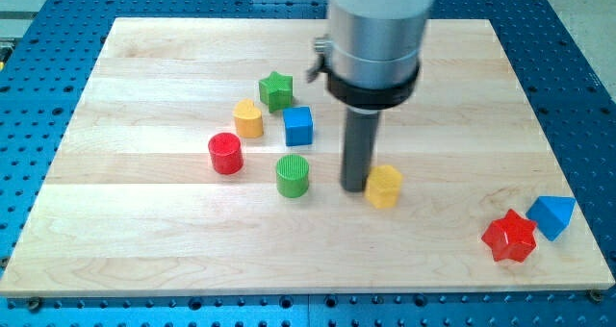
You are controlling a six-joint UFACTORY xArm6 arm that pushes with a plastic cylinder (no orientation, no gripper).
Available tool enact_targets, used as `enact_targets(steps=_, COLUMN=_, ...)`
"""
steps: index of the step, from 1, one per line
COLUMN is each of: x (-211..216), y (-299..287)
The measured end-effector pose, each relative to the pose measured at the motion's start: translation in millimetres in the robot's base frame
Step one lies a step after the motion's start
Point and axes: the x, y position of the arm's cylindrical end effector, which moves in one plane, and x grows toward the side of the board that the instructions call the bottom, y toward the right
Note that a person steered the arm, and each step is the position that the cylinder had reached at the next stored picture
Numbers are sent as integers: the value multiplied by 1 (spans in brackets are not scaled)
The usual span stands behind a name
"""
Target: Push the yellow hexagon close to the red star
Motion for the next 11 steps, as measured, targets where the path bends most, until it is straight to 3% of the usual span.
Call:
enact_targets(steps=1, x=-1, y=92)
enact_targets(steps=2, x=-1, y=125)
enact_targets(steps=4, x=-36, y=59)
enact_targets(steps=5, x=5, y=28)
enact_targets(steps=6, x=63, y=35)
enact_targets(steps=8, x=37, y=92)
enact_targets(steps=9, x=37, y=62)
enact_targets(steps=10, x=-24, y=58)
enact_targets(steps=11, x=-33, y=119)
